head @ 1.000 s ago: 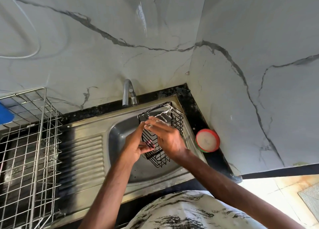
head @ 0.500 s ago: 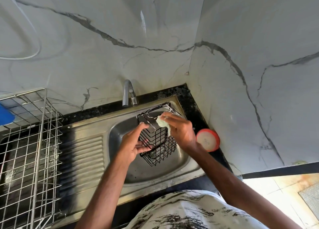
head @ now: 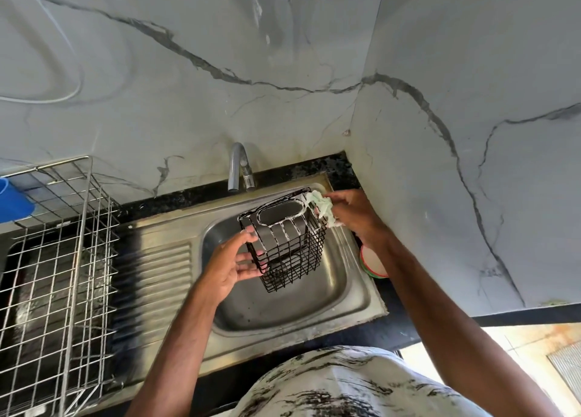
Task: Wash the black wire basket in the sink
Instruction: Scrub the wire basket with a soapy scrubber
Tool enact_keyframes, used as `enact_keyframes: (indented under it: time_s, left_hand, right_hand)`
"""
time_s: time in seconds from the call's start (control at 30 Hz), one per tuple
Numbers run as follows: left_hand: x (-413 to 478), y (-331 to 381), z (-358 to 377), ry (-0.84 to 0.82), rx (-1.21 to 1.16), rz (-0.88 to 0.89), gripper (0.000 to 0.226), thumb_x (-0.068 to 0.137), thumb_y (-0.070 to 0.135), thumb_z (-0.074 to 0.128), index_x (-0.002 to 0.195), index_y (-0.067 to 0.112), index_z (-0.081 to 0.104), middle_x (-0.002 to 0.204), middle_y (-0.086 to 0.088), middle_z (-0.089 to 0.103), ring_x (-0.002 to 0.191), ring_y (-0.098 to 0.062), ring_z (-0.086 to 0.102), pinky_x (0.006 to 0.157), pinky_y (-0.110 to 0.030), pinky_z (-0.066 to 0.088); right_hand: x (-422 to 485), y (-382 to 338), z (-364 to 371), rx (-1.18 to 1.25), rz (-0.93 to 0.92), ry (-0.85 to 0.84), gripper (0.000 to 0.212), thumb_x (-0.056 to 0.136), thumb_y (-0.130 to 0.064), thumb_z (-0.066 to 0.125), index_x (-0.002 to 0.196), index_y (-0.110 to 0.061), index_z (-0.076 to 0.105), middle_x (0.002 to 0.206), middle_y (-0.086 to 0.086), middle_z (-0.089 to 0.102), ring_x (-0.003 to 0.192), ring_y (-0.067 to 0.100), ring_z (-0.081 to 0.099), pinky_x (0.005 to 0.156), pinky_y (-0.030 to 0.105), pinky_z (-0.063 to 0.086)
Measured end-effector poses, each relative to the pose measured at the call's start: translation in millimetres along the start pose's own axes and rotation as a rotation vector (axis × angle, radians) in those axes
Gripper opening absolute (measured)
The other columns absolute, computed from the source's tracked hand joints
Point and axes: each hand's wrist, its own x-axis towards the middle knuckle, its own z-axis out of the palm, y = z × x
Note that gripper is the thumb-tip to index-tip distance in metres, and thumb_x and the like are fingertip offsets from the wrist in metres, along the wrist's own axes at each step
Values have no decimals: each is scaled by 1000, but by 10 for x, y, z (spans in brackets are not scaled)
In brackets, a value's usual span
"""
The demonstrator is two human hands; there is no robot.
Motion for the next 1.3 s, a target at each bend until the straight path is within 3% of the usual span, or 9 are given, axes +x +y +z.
enact_keyframes:
  time_s: [0.17, 0.3, 0.43, 0.53, 0.63, 0.77, 0.93, 1.13, 1.3]
  left_hand:
    - [13, 11, -101, -16, -65, 5, 55, 78, 35, 76, 132, 30, 68, 121, -28, 71, 104, -41, 73, 78, -46, 64]
    - [62, -52, -218, 6, -139, -20, 55, 89, 43, 69, 138, 18, 62, 124, -30, 69, 113, -45, 69, 95, -56, 57]
    - [61, -64, -257, 233, -84, -64, 44, 101, 35, 61, 130, 2, 59, 109, -20, 69, 97, -34, 69, 96, -51, 56]
    - [-36, -34, -143, 373, 240, 89, 82, 70, 74, 74, 120, 10, 65, 102, -14, 67, 94, -32, 68, 92, -49, 58]
    - [-175, 8, 87, 301, 365, 138, 117, 49, 87, 73, 141, 19, 52, 127, -6, 63, 114, -25, 64, 98, -45, 57]
    - [-181, 50, 297, 253, 409, 126, 98, 70, 64, 83, 150, 23, 43, 145, -3, 55, 124, -24, 60, 103, -50, 55]
    - [-143, 39, 359, 212, 387, 79, 83, 78, 38, 85, 150, 31, 43, 141, 1, 54, 121, -24, 57, 96, -50, 57]
    - [-133, 13, 251, 31, 317, -59, 32, 86, 35, 81, 103, 38, 54, 103, 12, 61, 93, -28, 74, 90, -52, 61]
    - [-137, -51, 246, 81, 292, -66, 38, 86, 27, 79, 116, 26, 55, 117, -2, 64, 98, -34, 71, 87, -51, 61]
  right_hand:
    - [-39, -178, 73, 162, 121, -161, 35, 92, 12, 45, 114, 1, 71, 93, 19, 76, 71, 22, 75, 78, 42, 63]
    - [-55, -236, 207, 168, 143, -241, 33, 92, 8, 47, 110, -1, 73, 98, 19, 77, 80, 27, 75, 78, 40, 62]
    - [-152, -299, 403, 119, 138, -257, 26, 95, 4, 55, 109, -4, 75, 97, 14, 78, 88, 26, 77, 79, 39, 63]
    - [-253, -356, 520, 55, 122, -255, 22, 95, 3, 58, 103, -8, 76, 92, 12, 78, 83, 23, 77, 72, 32, 63]
    - [-333, -412, 588, 15, 90, -276, 23, 91, 1, 66, 89, -20, 75, 86, 11, 78, 82, 27, 77, 76, 37, 64]
    - [-388, -438, 569, -31, 63, -279, 26, 89, 5, 66, 95, -20, 74, 86, 6, 77, 78, 20, 77, 74, 35, 64]
    - [-415, -372, 565, -136, 27, -266, 28, 86, 6, 64, 102, -13, 76, 85, 5, 77, 75, 17, 76, 73, 41, 64]
    - [-420, -303, 528, -213, 11, -264, 33, 83, 7, 62, 104, -14, 76, 86, -1, 76, 81, 20, 75, 77, 45, 63]
    - [-472, -292, 595, -240, 1, -321, 39, 81, 10, 59, 112, -8, 75, 86, -4, 73, 71, 3, 70, 59, 18, 55]
